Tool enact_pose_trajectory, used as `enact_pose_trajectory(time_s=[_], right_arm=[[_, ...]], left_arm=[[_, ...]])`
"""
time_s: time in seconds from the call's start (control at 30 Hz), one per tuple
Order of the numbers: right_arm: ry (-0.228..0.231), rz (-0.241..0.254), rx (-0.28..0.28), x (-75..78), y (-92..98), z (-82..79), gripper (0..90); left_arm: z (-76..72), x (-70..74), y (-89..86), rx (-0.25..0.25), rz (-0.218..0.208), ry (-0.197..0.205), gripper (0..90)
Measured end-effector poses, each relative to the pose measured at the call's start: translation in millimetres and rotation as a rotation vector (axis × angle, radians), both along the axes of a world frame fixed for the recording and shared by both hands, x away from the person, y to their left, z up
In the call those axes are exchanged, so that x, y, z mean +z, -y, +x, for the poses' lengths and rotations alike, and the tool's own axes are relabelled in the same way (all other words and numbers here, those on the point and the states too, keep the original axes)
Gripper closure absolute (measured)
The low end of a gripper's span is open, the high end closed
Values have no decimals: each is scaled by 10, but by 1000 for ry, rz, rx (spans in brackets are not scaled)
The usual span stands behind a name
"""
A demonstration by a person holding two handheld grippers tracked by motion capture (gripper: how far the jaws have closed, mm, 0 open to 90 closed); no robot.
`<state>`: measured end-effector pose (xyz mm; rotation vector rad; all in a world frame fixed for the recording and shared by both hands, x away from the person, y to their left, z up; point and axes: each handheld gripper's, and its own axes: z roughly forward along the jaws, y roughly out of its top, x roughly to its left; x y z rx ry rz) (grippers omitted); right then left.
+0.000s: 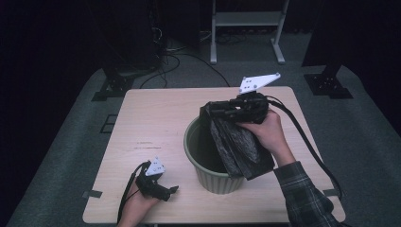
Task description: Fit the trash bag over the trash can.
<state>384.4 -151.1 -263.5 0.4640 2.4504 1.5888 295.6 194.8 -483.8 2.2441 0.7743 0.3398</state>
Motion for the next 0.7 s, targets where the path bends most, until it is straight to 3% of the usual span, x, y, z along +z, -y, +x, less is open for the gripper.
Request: enact_pose_trajectory(time_s=[0.1,0.27,0.37,0.5,0.6,0.7], right_arm=[[23,10,-13,68,98,-59,531],[3,4,-26,67,159,-46,452],[-28,4,13,-3,110,-35,420],[-67,-54,74,-136,-44,-46,316],[-40,-102,41,-168,-91,-64,123],[-2,-105,-6,-139,-55,-63,82]], left_arm=[[0,0,0,0,0,0,0],[0,0,0,0,0,0,0],[0,0,0,0,0,0,0],[0,0,0,0,0,0,0],[0,0,0,0,0,0,0],[0,0,0,0,0,0,0]])
